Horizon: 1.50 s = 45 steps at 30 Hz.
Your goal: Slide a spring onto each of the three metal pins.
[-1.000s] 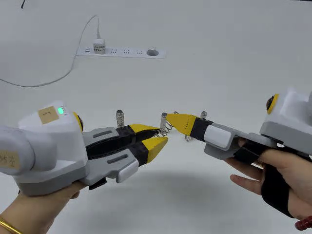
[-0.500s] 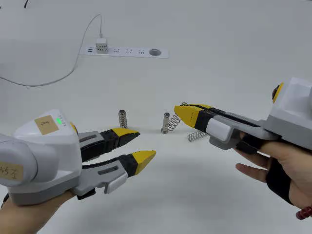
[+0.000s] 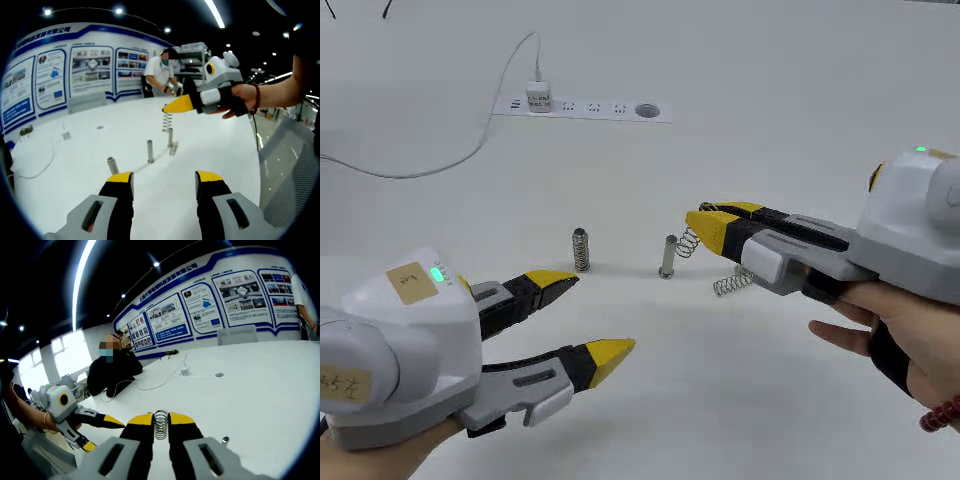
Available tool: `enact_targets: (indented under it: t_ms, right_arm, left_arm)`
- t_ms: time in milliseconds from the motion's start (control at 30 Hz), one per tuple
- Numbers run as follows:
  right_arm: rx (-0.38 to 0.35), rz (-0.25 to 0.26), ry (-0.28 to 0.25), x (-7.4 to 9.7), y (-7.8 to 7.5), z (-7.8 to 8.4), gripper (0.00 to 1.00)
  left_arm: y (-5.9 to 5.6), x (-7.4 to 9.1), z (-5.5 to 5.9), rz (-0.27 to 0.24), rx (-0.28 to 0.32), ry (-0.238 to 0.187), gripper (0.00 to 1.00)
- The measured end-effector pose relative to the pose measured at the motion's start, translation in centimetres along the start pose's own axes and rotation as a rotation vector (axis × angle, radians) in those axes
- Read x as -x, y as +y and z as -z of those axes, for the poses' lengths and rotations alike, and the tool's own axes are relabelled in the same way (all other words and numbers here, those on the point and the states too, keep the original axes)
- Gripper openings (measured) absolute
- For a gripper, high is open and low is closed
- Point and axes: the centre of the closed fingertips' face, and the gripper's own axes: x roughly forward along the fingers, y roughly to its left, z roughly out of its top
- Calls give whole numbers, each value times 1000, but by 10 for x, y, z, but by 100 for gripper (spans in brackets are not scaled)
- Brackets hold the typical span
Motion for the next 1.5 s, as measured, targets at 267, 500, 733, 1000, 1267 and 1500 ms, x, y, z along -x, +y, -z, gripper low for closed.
enact_targets:
  t_ms: [267,500,733,1000,1267,1500]
  right_arm:
    - [76,24,18,-14,-8,2,11]
    - [117,52,35,-27,-17,7,12]
    - [119,82,51,-36,-24,15,12]
    - [147,84,76,-41,-22,24,12]
    - [223,99,125,-50,-23,41,12]
    - [262,111,170,-56,-26,56,12]
  left_arm:
    - [6,5,3,-31,38,-7,60]
    - [11,7,11,-69,35,25,68]
    - [14,8,11,-81,45,19,76]
    - [16,6,9,-86,44,15,81]
    - [15,6,4,-76,73,-7,84]
    - [15,6,3,-75,77,-7,84]
